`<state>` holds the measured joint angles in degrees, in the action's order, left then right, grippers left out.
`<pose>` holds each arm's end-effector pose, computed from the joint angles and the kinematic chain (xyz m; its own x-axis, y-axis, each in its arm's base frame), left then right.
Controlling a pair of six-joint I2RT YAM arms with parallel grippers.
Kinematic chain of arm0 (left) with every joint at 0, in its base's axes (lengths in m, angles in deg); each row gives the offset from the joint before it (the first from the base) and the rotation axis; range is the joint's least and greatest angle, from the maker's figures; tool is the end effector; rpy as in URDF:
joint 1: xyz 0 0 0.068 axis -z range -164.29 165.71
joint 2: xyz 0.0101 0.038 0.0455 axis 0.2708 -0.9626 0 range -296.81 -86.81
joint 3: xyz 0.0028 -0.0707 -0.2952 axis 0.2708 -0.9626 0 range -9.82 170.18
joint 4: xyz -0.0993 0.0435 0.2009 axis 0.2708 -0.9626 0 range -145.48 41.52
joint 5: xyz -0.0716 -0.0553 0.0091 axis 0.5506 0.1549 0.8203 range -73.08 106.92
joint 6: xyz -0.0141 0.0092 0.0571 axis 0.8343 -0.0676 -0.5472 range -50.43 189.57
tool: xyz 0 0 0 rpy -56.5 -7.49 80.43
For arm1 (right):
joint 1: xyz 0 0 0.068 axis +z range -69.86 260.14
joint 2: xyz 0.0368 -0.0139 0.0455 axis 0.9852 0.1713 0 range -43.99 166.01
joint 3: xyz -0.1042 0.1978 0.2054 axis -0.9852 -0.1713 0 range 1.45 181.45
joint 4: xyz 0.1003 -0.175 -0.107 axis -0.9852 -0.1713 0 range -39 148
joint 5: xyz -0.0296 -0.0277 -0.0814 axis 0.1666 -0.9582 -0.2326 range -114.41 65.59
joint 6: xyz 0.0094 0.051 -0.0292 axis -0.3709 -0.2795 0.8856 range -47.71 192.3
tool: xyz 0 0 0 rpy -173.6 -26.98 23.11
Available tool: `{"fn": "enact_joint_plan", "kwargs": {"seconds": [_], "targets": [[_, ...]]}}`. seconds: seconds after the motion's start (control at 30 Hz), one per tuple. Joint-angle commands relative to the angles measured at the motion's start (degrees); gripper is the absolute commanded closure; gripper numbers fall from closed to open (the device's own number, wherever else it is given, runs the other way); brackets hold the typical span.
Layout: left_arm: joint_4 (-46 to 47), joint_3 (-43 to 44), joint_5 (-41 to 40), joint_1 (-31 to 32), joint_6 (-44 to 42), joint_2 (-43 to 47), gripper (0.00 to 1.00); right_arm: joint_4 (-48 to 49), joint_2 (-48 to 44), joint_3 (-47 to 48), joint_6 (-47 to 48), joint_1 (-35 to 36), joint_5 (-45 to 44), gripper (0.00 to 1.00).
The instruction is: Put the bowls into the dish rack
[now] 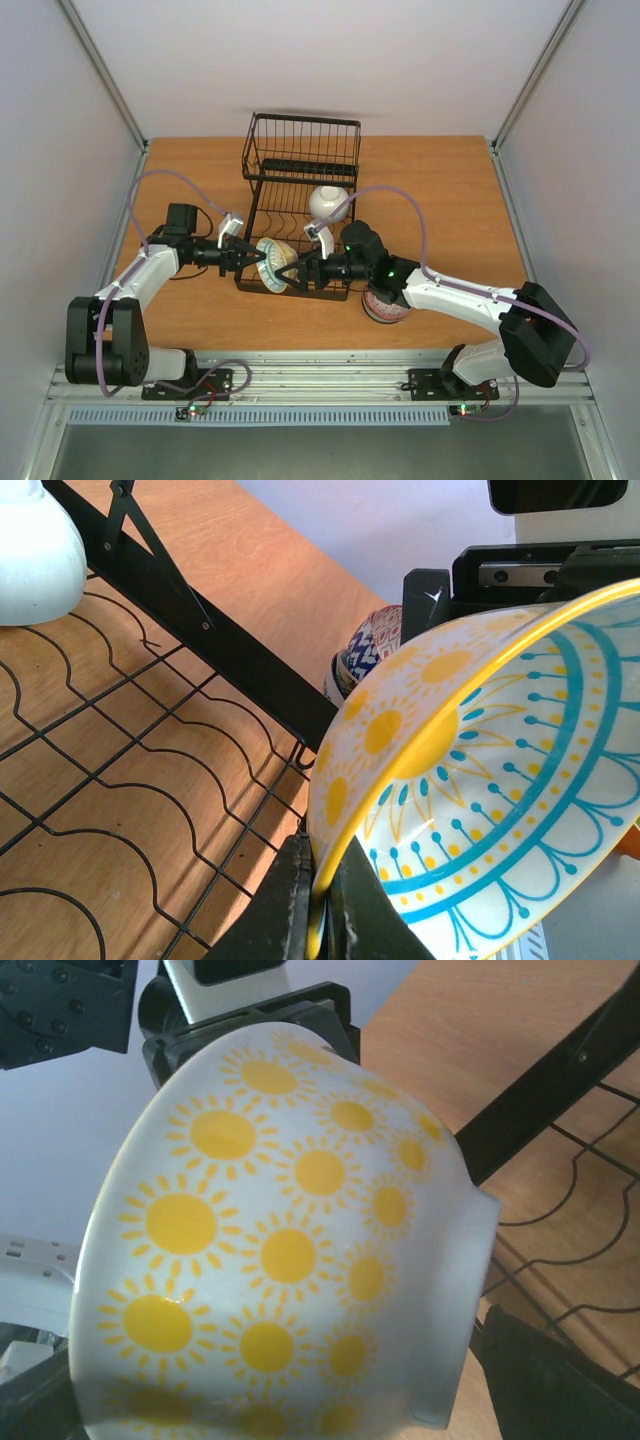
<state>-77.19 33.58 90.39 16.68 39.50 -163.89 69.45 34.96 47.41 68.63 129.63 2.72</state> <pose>0.2007 -0.0453 0.2591 -0.5418 0.1518 -0.8267 0.8325 0.2322 -0.5030 0.1645 0.2232 0.2987 -0.2990 -0.2624 -0.9175 -0.9350 0.2728 0.2266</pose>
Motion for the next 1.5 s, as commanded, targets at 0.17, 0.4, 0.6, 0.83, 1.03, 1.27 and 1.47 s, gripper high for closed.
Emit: {"fn": "enact_joint_plan", "kwargs": {"seconds": [0.17,0.4,0.6,0.83,1.03,1.27,1.47], "targets": [[0.0,0.6,3.1,-0.3,-0.9,0.1,1.0,6.5,1.4,-0.4,-2.2,-0.2,2.6,0.52],[13.7,-3.3,-4.5,-0.3,9.4,3.3,1.0,-0.1,0.3,1.4,1.1,-0.2,-1.0,0.99],[22.3,-6.2,-16.1,-0.3,17.3,5.9,0.72,-14.9,-0.1,7.1,9.4,-0.2,-11.1,0.99],[29.0,-8.6,-25.7,-2.3,21.7,8.2,0.62,-30.9,8.0,19.8,19.3,0.3,-26.4,0.99],[36.6,-12.5,-33.2,-3.4,25.5,13.5,0.62,-37.9,20.2,33.5,29.8,4.9,-45.1,0.99],[38.7,-14.3,-35.2,-4.0,25.7,14.8,0.63,-39.7,33.4,45.5,40.7,8.9,-59.7,0.99],[39.3,-14.3,-34.8,-4.1,25.1,13.4,0.63,-35.6,40.2,49.0,48.8,9.2,-70.7,0.99]]}}
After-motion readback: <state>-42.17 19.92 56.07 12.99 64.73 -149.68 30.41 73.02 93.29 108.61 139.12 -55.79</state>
